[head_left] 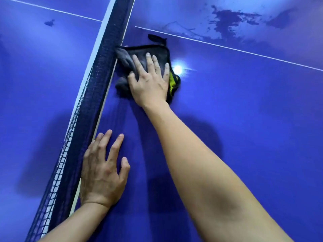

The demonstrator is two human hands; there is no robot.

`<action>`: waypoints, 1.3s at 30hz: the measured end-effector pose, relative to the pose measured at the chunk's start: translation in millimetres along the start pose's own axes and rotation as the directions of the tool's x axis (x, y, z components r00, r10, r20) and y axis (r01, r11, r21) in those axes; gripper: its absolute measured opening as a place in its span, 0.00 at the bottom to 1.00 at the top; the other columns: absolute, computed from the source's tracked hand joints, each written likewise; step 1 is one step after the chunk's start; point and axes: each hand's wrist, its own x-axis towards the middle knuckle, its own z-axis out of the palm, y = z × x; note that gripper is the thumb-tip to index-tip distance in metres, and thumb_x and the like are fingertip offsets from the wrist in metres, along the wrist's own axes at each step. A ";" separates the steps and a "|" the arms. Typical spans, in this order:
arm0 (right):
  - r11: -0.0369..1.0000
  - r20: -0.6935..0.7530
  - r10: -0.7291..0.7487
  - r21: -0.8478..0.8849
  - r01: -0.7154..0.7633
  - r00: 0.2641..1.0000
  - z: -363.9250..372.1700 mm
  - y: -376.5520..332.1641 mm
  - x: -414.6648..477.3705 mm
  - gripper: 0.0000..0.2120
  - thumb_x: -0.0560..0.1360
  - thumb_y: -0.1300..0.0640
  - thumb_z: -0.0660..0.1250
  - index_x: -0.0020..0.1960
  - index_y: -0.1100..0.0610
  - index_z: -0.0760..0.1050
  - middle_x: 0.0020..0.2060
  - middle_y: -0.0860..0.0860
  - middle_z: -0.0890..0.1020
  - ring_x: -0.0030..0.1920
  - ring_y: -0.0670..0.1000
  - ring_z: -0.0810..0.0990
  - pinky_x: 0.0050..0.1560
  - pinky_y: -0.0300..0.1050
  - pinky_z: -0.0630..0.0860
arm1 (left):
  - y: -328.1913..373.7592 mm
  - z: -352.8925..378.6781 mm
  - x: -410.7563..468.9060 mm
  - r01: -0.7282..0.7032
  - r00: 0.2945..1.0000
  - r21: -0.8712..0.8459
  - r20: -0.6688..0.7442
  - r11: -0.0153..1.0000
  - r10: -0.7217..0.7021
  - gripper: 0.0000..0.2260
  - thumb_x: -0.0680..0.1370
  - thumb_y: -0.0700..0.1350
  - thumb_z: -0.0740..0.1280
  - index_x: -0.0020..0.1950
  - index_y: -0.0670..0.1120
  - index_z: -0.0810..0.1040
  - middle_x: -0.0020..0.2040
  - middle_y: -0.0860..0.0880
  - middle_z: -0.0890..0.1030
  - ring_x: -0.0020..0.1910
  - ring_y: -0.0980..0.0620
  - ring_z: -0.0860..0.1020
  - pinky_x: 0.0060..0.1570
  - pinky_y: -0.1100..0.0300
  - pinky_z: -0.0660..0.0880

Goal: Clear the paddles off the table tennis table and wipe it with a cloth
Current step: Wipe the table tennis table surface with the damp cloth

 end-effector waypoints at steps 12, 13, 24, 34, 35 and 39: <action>0.864 -0.114 0.498 -0.015 -0.502 0.860 -32.0 117.3 -58.2 0.30 0.81 0.39 0.50 0.82 0.43 0.54 0.83 0.55 0.54 0.83 0.54 0.49 0.79 0.65 0.42 | 2.2 -0.6 -1.4 0.004 0.999 0.000 -0.038 1.000 -0.005 0.25 0.77 0.50 0.60 0.74 0.47 0.72 0.76 0.43 0.68 0.77 0.41 0.65 0.74 0.43 0.62; 0.908 -0.101 0.412 -0.034 -0.417 0.906 -23.8 89.8 -54.7 0.30 0.81 0.39 0.51 0.82 0.42 0.54 0.83 0.54 0.54 0.83 0.54 0.49 0.79 0.65 0.42 | 2.1 -0.8 -0.9 0.004 0.999 -0.001 -0.040 1.000 -0.004 0.25 0.77 0.50 0.61 0.74 0.47 0.72 0.76 0.43 0.69 0.77 0.41 0.65 0.74 0.44 0.62; 0.999 0.010 -0.050 0.015 0.050 0.999 0.4 -0.9 -92.0 0.28 0.82 0.40 0.53 0.81 0.40 0.58 0.82 0.51 0.57 0.82 0.50 0.51 0.80 0.60 0.39 | 5.6 -9.5 -1.7 -0.009 1.000 0.002 -0.026 1.000 0.009 0.25 0.76 0.50 0.60 0.73 0.45 0.73 0.74 0.41 0.70 0.74 0.39 0.68 0.73 0.43 0.63; 0.886 -0.085 0.463 0.007 -0.464 0.883 -70.6 233.0 -189.9 0.31 0.80 0.38 0.48 0.81 0.44 0.59 0.82 0.56 0.58 0.82 0.54 0.53 0.80 0.65 0.44 | 9.9 -11.2 -5.0 0.012 1.000 0.011 -0.007 1.000 -0.012 0.22 0.80 0.48 0.62 0.74 0.46 0.71 0.75 0.42 0.68 0.76 0.41 0.64 0.75 0.45 0.60; 0.878 -0.086 0.478 0.006 -0.479 0.874 -69.7 229.3 -190.2 0.31 0.80 0.38 0.49 0.82 0.44 0.58 0.82 0.56 0.57 0.82 0.54 0.53 0.80 0.65 0.43 | 9.4 -12.9 -5.9 -0.003 1.000 0.015 -0.005 1.000 0.003 0.21 0.81 0.46 0.63 0.74 0.45 0.71 0.75 0.41 0.69 0.76 0.40 0.65 0.75 0.44 0.60; 0.893 -0.108 0.448 0.005 -0.450 0.888 -52.2 169.8 -179.4 0.27 0.83 0.41 0.52 0.82 0.44 0.58 0.82 0.56 0.56 0.82 0.54 0.51 0.79 0.65 0.43 | 11.2 -25.5 -30.8 -0.017 1.000 -0.072 -0.025 0.997 0.016 0.19 0.80 0.43 0.65 0.71 0.41 0.74 0.72 0.40 0.72 0.70 0.39 0.72 0.72 0.43 0.66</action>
